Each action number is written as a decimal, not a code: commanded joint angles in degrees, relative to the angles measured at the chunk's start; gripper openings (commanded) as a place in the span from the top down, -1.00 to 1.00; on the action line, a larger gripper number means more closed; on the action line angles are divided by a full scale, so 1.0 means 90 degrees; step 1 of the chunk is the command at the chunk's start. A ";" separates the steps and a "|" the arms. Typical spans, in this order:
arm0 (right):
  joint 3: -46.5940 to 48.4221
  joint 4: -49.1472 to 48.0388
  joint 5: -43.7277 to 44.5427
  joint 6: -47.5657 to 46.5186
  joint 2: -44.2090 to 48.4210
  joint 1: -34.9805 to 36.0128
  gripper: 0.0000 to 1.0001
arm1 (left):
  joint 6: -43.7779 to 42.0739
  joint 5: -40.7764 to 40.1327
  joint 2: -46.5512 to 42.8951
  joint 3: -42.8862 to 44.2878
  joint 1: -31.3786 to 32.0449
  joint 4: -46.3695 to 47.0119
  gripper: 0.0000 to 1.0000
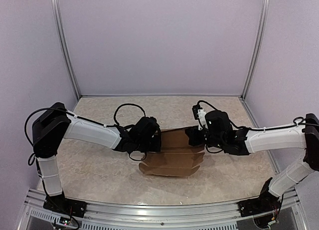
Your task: Fold the paper box
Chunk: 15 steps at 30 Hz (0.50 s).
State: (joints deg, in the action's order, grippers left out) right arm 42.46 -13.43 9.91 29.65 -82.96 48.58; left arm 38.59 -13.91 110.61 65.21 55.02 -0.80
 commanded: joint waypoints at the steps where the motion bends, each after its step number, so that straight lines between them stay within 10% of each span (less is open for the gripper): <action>1: 0.0022 -0.0117 0.0230 -0.0079 0.0376 0.0021 1.00 | 0.0151 0.0619 -0.0161 -0.0135 -0.0145 0.0410 1.00; 15: -0.0249 0.0602 -0.0591 -0.0332 0.1565 0.0023 1.00 | 0.0383 0.1244 -0.0411 -0.0715 -0.0658 0.1183 1.00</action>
State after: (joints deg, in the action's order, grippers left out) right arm 41.89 -9.41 9.43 27.73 -73.54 48.60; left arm 41.69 -4.49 110.06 60.49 49.74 6.31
